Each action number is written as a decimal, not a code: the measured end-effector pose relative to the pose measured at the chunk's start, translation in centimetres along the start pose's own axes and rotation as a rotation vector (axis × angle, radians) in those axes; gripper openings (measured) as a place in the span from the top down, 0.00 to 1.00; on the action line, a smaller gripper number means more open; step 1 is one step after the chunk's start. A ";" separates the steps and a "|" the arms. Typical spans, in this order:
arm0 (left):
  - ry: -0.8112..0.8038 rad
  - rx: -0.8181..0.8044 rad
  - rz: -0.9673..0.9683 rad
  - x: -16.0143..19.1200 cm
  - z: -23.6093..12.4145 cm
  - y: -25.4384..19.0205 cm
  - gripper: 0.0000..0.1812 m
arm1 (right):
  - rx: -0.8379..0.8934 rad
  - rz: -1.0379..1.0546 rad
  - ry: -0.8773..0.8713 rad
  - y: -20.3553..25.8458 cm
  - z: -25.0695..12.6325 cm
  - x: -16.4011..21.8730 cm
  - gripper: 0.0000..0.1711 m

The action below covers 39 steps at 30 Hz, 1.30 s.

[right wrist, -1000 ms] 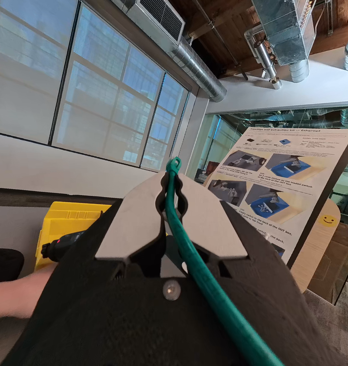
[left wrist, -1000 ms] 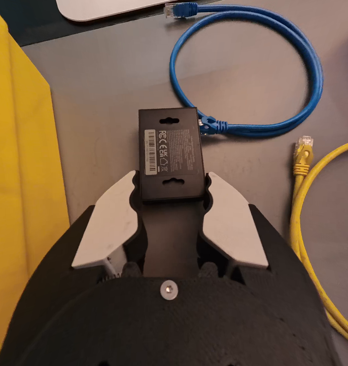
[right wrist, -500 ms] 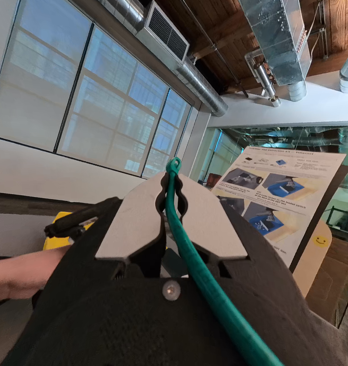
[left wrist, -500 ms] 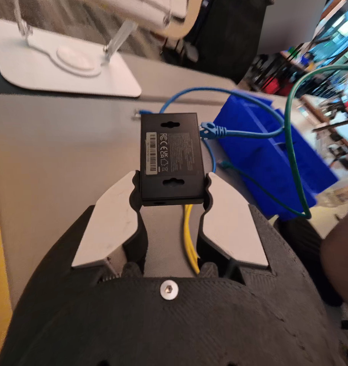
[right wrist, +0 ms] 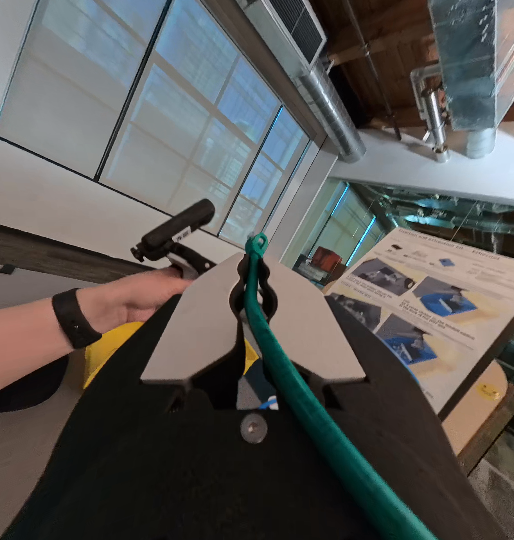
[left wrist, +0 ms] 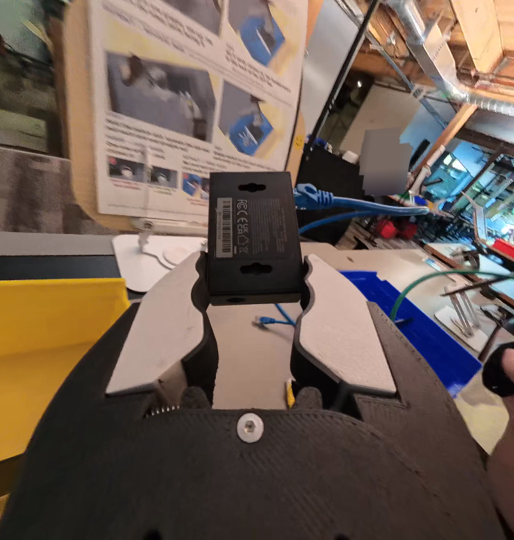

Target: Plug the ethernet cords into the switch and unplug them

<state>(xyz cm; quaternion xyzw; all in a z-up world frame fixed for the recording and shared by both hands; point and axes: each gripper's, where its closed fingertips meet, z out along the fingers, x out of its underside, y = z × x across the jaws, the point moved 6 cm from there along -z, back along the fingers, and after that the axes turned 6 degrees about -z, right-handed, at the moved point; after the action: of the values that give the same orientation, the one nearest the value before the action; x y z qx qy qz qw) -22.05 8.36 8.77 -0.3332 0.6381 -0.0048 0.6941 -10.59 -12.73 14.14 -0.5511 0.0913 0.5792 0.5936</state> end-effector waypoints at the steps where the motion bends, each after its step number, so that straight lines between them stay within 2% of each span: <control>1: -0.009 0.002 -0.008 -0.5 -0.5 0.3 0.67 | -0.002 0.022 0.016 -0.1 0.2 0.5 0.96; 5: -0.032 0.048 -0.011 -1.5 -2.0 0.2 0.67 | -0.017 0.091 0.078 0.0 1.0 3.0 0.96; 10: 0.004 0.164 0.029 -1.3 -1.8 -2.8 0.67 | -0.027 0.041 0.131 0.5 1.5 5.3 0.96; 18: 0.093 0.326 0.117 0.5 -1.0 -7.5 0.67 | 0.036 -0.042 0.123 -1.2 0.7 4.7 0.95; 25: 0.101 0.329 0.205 0.9 -1.1 -9.4 0.67 | 0.052 -0.173 0.116 -1.6 0.3 3.9 0.96; 33: 0.119 0.311 0.243 1.0 -1.4 -9.7 0.67 | 0.049 -0.461 0.160 -0.6 0.4 3.7 0.96; 39: 0.151 0.265 0.311 1.3 -1.3 -9.4 0.67 | 0.004 -0.557 0.188 -0.1 0.5 4.0 0.96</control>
<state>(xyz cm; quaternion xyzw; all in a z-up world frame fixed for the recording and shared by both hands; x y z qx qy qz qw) -18.99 -0.13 12.06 -0.1353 0.7259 -0.0063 0.6743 -9.54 -9.99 11.34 -0.6051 -0.0078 0.3405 0.7196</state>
